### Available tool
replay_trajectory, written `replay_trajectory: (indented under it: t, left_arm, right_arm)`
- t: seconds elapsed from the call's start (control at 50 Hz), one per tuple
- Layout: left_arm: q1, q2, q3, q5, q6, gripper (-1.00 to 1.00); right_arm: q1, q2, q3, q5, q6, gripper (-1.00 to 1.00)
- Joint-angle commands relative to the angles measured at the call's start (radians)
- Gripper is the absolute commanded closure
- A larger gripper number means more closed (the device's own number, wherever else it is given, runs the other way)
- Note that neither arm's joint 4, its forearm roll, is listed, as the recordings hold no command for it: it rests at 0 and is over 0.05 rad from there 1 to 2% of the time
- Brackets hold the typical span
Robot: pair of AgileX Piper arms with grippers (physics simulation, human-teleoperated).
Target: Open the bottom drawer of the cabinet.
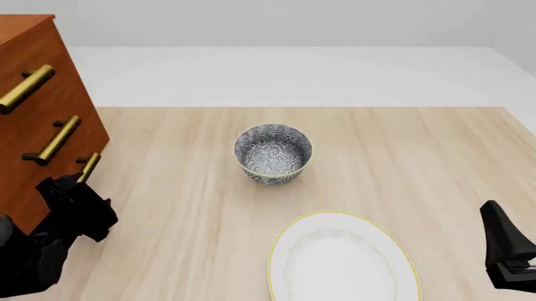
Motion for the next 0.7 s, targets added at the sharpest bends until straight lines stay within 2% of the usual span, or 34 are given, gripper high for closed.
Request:
replay_trajectory:
  t: [0.02, 0.7]
  left_arm:
    - [0.020, 0.037, -0.024, 0.000, 0.012, -1.00]
    - [0.084, 0.068, -0.048, 0.000, 0.041, -1.00]
  right_arm:
    - [0.000, 0.000, 0.000, 0.000, 0.000, -1.00]
    - [0.000, 0.000, 0.000, 0.000, 0.000, -1.00]
